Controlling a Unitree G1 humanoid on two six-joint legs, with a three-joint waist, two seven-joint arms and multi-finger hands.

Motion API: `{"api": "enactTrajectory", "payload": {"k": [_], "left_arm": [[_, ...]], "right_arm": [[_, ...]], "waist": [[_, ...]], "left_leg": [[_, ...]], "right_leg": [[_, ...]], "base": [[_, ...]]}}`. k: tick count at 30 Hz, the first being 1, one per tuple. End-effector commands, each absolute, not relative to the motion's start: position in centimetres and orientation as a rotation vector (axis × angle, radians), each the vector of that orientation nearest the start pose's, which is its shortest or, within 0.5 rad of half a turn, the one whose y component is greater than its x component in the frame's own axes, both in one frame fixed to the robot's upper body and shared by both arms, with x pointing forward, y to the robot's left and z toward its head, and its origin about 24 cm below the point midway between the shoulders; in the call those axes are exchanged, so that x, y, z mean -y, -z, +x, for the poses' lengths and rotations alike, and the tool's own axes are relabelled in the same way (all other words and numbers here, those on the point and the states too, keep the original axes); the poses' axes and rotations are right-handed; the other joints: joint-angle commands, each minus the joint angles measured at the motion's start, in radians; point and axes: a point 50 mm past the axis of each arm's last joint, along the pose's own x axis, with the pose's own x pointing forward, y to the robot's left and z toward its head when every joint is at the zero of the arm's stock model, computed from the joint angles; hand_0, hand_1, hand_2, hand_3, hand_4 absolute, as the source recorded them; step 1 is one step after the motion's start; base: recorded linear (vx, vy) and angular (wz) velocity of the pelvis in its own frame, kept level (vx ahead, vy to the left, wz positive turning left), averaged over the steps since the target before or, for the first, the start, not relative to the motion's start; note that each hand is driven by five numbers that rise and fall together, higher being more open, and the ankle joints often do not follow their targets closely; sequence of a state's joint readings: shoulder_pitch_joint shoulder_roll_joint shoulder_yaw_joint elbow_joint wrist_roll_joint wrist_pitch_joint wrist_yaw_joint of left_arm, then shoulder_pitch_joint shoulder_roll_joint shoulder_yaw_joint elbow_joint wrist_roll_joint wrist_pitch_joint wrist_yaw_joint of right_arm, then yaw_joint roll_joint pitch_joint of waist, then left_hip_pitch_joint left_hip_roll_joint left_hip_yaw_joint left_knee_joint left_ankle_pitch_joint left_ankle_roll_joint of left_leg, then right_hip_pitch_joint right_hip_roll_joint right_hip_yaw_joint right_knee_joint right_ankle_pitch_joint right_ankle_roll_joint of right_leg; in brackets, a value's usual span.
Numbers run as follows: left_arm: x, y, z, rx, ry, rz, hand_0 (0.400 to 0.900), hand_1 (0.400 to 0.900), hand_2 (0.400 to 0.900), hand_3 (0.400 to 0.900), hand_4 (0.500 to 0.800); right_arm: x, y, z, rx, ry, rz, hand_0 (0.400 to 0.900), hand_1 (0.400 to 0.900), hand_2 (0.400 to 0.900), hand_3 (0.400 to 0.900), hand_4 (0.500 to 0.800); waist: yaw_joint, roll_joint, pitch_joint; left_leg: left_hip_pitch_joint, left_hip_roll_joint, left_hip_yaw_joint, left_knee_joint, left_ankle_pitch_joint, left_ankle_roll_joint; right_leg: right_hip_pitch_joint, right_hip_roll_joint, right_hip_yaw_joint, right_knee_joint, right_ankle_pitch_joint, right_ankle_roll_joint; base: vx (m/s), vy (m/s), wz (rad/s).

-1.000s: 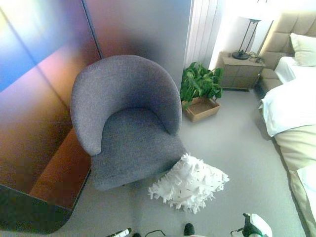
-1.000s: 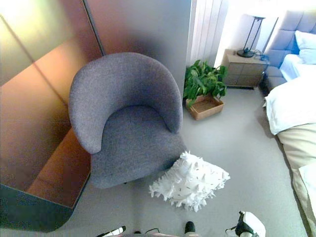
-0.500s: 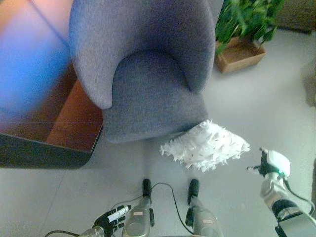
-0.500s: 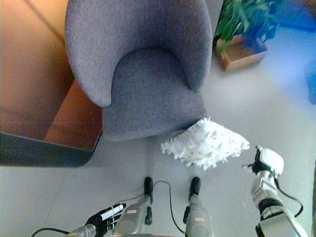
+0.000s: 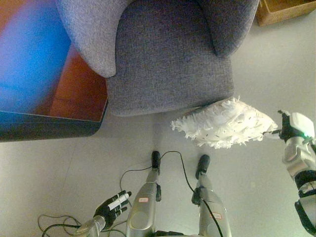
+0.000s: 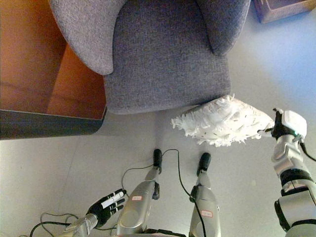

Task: Pick up the pillow and put it on the sofa.

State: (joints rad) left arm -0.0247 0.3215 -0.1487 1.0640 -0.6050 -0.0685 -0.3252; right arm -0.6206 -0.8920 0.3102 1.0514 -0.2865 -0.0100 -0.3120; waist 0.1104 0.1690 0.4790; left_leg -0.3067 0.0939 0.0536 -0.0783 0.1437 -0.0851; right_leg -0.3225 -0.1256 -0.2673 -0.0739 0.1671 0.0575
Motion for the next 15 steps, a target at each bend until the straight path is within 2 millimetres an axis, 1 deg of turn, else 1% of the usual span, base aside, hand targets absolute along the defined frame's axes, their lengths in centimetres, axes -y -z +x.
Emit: {"api": "enactTrajectory", "payload": {"k": [1,3,7,9,11,12,15], "left_arm": [[-26.0,13.8,11.1,-0.967,-0.097,-0.274,0.900,0.900,0.900,0.900,0.800],[-26.0,13.7,11.2,-0.954,-0.101,-0.282,0.900,0.900,0.900,0.900,0.800],[-25.8,13.6,11.4,-0.933,-0.098,-0.300,0.900,0.900,0.900,0.900,0.800],[-25.6,13.6,11.5,-0.927,-0.094,-0.310,0.900,0.900,0.900,0.900,0.800],[-25.5,13.6,11.4,-0.924,-0.093,-0.313,0.900,0.900,0.900,0.900,0.800],[-25.4,13.6,11.3,-0.920,-0.089,-0.316,0.900,0.900,0.900,0.900,0.800],[-25.3,13.6,11.2,-0.908,-0.084,-0.324,0.900,0.900,0.900,0.900,0.800]], "right_arm": [[41.5,-18.1,30.6,-0.220,0.630,-1.354,0.900,0.900,0.900,0.900,0.800],[41.2,-19.5,31.2,-0.182,0.631,-1.349,0.900,0.900,0.900,0.900,0.800],[40.1,-21.5,32.1,-0.118,0.613,-1.360,0.900,0.900,0.900,0.900,0.800],[39.4,-22.8,32.8,-0.084,0.601,-1.373,0.900,0.900,0.900,0.900,0.800],[39.0,-23.5,33.1,-0.062,0.595,-1.364,0.900,0.900,0.900,0.900,0.800],[38.6,-24.3,33.3,-0.033,0.586,-1.350,0.900,0.900,0.900,0.900,0.800],[37.8,-25.3,33.8,0.006,0.555,-1.331,0.900,0.900,0.900,0.900,0.800]], "waist": [[0.015,-0.014,0.014],[0.019,-0.004,0.026],[0.026,0.012,0.041],[0.031,0.022,0.041],[0.034,0.026,0.041],[0.038,0.032,0.041],[0.044,0.039,0.041]], "left_leg": [[-0.074,-0.093,-0.019,0.005,0.007,0.024],[-0.091,-0.097,-0.019,0.008,0.012,0.024],[-0.123,-0.102,-0.019,0.012,0.020,0.027],[-0.144,-0.104,-0.019,0.011,0.027,0.026],[-0.154,-0.104,-0.019,0.011,0.030,0.026],[-0.169,-0.104,-0.021,0.012,0.034,0.025],[-0.193,-0.105,-0.025,0.016,0.037,0.024]], "right_leg": [[-0.101,0.005,-0.027,0.218,-0.154,0.013],[-0.123,-0.001,-0.024,0.234,-0.159,0.016],[-0.162,-0.008,-0.020,0.257,-0.163,0.018],[-0.184,-0.010,-0.018,0.262,-0.164,0.019],[-0.194,-0.010,-0.017,0.264,-0.165,0.019],[-0.209,-0.011,-0.017,0.268,-0.167,0.018],[-0.235,-0.009,-0.015,0.279,-0.171,0.016]], "base": [[-0.02,0.065,0.02],[-0.03,0.055,0.02],[-0.03,0.046,0.00],[-0.03,0.049,-0.01],[-0.03,0.038,-0.01],[-0.03,0.040,0.00],[-0.03,0.024,0.00]]}}
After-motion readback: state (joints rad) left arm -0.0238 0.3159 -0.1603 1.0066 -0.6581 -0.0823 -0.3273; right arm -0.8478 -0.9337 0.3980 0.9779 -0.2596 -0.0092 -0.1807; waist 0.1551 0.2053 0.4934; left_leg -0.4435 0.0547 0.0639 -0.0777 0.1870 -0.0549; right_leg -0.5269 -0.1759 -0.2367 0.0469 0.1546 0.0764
